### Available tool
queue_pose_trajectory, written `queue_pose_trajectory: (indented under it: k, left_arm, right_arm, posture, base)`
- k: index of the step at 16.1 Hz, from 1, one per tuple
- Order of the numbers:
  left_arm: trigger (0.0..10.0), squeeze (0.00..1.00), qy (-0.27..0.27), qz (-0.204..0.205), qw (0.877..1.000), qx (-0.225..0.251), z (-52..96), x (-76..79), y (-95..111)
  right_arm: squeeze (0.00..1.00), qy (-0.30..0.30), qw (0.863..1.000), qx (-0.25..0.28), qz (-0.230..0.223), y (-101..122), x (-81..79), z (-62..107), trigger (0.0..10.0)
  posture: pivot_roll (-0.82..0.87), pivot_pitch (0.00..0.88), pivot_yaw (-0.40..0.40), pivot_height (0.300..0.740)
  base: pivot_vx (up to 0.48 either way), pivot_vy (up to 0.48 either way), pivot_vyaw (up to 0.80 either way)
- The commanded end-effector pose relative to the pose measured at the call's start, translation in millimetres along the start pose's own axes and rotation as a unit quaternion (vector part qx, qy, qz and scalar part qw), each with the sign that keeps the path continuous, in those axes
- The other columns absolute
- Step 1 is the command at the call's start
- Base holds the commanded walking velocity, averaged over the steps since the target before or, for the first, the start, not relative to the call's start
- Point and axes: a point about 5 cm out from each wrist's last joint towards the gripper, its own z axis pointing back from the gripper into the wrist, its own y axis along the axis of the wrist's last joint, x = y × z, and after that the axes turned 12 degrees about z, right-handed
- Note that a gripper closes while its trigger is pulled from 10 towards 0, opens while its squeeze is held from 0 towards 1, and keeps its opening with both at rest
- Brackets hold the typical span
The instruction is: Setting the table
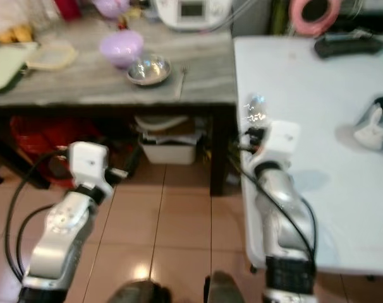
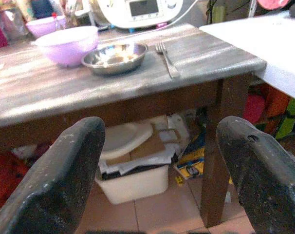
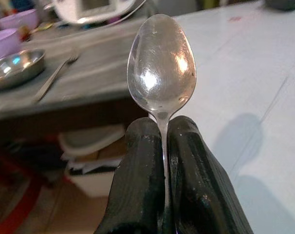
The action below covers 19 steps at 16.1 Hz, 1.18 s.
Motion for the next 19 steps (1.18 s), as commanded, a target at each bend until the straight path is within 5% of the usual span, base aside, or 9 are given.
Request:
queue_pose_trajectory:
  k: [1,7,14,19]
  left_arm:
    - [10.0,0.0,0.012,-0.011,1.0,0.002,2.7,-9.2,3]
    - [10.0,0.0,-0.011,-0.041,0.999,0.01,3.9,-2.7,4]
    - [10.0,0.0,-0.022,-0.021,0.999,0.015,6.7,0.7,4]
    - [10.0,0.0,-0.018,0.0,1.0,0.02,8.0,0.1,5]
  right_arm:
    - [0.0,0.016,1.0,0.015,-0.005,7,-9.2,-0.5,10.0]
    - [0.0,0.038,0.999,0.023,-0.011,9,-16.5,-1.5,10.0]
    - [0.0,0.039,0.999,0.022,-0.01,9,-17.2,-4.4,10.0]
    - [0.0,0.035,0.999,0.026,-0.012,11,-16.9,-6.0,10.0]
  posture:
    - [-0.01,0.097,0.055,0.74]
    - [-0.01,0.096,0.053,0.74]
    - [0.0,0.097,0.048,0.74]
    - [0.0,0.097,0.047,0.74]
  base:
    - [0.36,0.315,0.0]
    - [0.385,0.21,0.0]
    - [0.347,-0.271,0.0]
    - [0.0,0.0,0.0]
